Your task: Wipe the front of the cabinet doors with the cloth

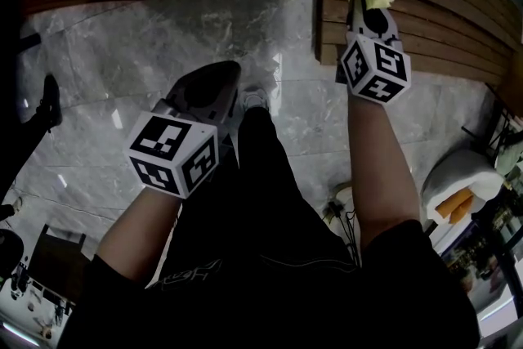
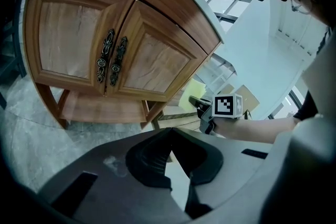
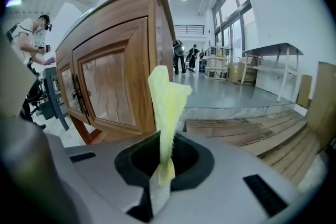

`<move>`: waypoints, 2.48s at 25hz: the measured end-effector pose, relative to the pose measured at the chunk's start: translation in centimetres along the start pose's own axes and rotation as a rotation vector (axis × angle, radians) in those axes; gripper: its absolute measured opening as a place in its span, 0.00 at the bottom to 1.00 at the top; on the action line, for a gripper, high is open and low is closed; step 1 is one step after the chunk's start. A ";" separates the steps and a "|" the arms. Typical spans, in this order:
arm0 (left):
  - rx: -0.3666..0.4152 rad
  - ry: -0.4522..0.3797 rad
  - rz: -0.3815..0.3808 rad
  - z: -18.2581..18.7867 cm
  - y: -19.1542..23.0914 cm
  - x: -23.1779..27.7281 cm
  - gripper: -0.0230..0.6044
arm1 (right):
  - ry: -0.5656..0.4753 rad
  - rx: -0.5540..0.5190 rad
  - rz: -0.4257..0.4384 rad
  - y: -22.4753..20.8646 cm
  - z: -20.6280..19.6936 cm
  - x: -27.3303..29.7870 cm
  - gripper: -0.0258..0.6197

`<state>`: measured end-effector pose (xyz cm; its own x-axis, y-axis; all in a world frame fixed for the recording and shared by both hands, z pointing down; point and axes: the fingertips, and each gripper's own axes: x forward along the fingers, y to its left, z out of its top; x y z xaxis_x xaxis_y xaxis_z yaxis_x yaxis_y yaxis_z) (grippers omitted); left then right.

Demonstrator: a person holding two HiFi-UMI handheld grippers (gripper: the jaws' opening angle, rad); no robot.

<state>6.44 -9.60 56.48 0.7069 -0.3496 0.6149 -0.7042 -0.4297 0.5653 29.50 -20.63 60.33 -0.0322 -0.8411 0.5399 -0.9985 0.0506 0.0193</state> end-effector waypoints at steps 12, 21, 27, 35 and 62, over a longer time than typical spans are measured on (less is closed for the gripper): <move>-0.038 -0.027 0.042 0.0 3.0 -1.8 0.05 | 0.068 -0.067 0.137 7.5 -2.7 -0.2 0.10; -0.113 -0.065 0.112 -1.4 7.6 -5.2 0.05 | 0.096 -0.163 0.316 17.0 -3.2 0.8 0.10; -0.155 -0.093 0.153 -2.2 10.7 -8.1 0.05 | 0.106 -0.218 0.397 22.3 -3.2 2.3 0.10; -0.219 -0.135 0.220 -2.9 14.9 -11.6 0.05 | 0.109 -0.270 0.476 27.7 -3.0 4.3 0.10; -0.199 -0.081 0.196 -2.8 15.5 -10.1 0.05 | 0.105 -0.168 0.351 24.6 -2.4 7.9 0.10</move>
<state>-11.79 -10.41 60.52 0.5535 -0.4785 0.6816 -0.8214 -0.1784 0.5417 4.80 -24.75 67.05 -0.3564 -0.6981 0.6210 -0.9064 0.4197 -0.0485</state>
